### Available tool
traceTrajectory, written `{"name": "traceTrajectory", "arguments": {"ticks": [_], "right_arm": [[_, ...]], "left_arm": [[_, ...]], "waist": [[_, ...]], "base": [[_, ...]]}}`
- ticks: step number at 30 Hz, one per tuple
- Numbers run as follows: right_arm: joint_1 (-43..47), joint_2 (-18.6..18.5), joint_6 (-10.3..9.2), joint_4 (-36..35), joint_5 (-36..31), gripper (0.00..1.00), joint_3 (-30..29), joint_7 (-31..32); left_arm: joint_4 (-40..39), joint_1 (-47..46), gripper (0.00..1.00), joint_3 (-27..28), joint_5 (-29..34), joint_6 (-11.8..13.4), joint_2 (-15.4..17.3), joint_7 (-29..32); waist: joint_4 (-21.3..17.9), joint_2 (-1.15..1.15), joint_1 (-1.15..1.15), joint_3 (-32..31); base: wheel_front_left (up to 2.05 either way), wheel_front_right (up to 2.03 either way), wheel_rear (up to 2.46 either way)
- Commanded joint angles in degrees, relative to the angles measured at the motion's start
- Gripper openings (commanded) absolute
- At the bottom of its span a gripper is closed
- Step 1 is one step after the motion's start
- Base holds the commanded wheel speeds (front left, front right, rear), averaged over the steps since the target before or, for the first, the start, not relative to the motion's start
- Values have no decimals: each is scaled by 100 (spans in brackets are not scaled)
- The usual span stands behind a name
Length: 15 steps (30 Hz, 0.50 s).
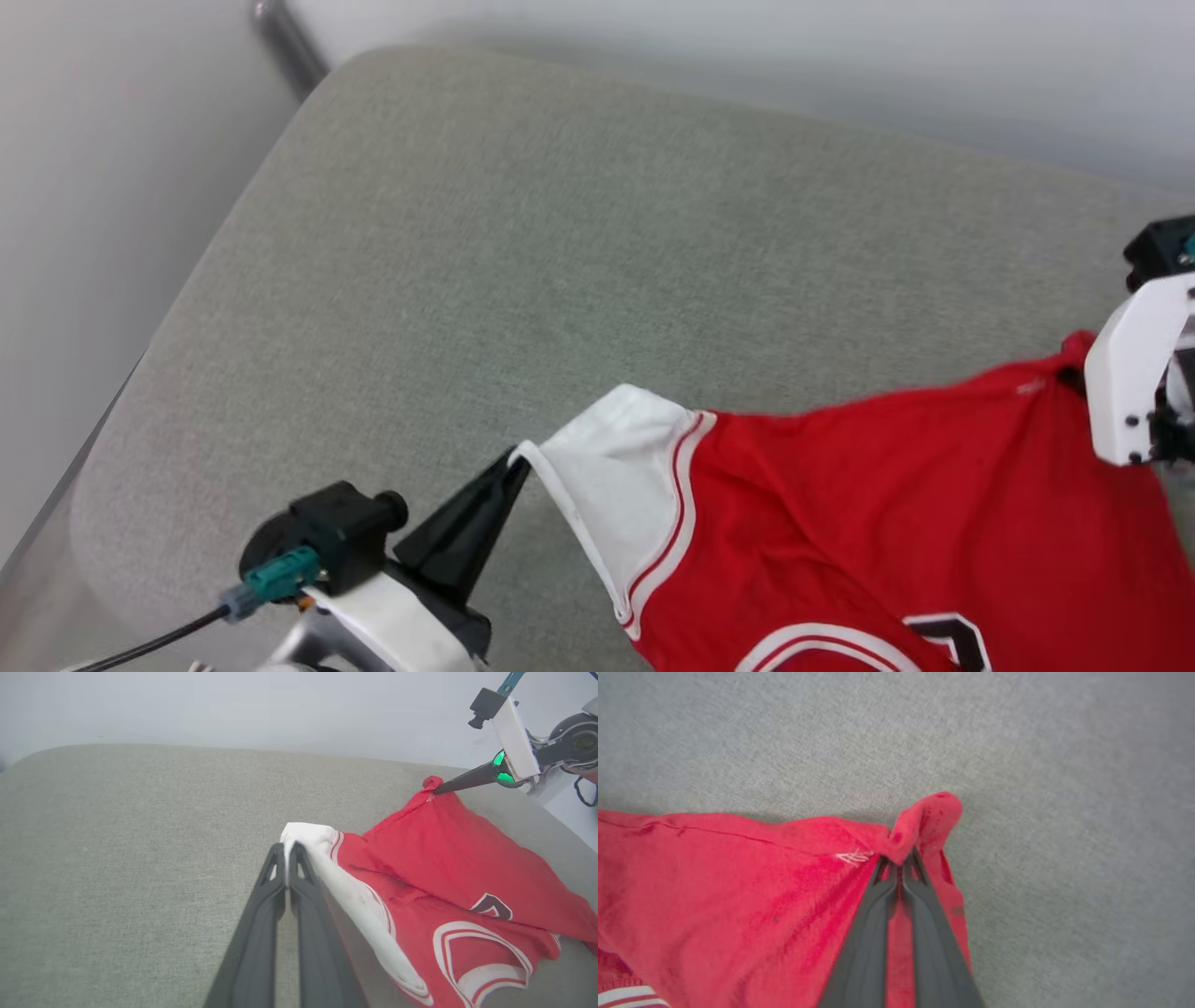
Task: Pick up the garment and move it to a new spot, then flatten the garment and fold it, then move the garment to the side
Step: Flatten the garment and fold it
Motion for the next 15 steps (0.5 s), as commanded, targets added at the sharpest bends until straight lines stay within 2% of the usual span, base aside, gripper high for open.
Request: {"name": "traceTrajectory", "arguments": {"ticks": [1, 7, 10, 15], "right_arm": [[-175, -94, -2, -112, 134, 0, 58, -117], [-493, -319, -2, -662, 670, 0, 97, -449], [-565, -310, -2, -1021, 982, 0, -43, -541], [-709, -349, -2, -1745, 1145, 0, -229, -752]], "left_arm": [[-108, -114, 0, 91, 49, 41, 100, 15], [-508, -530, 0, 479, 173, 135, 461, 142], [-664, -796, 0, 766, 133, 187, 596, 167], [-859, -1275, 0, 1236, 172, 222, 899, 195]], "waist": [[-302, 0, 0, -350], [-693, 0, 0, -731], [-903, 0, 0, -876], [-1265, 0, 0, -1040]], "base": [[0, 0, 0], [0, 0, 0], [0, 0, 0], [0, 0, 0]]}}
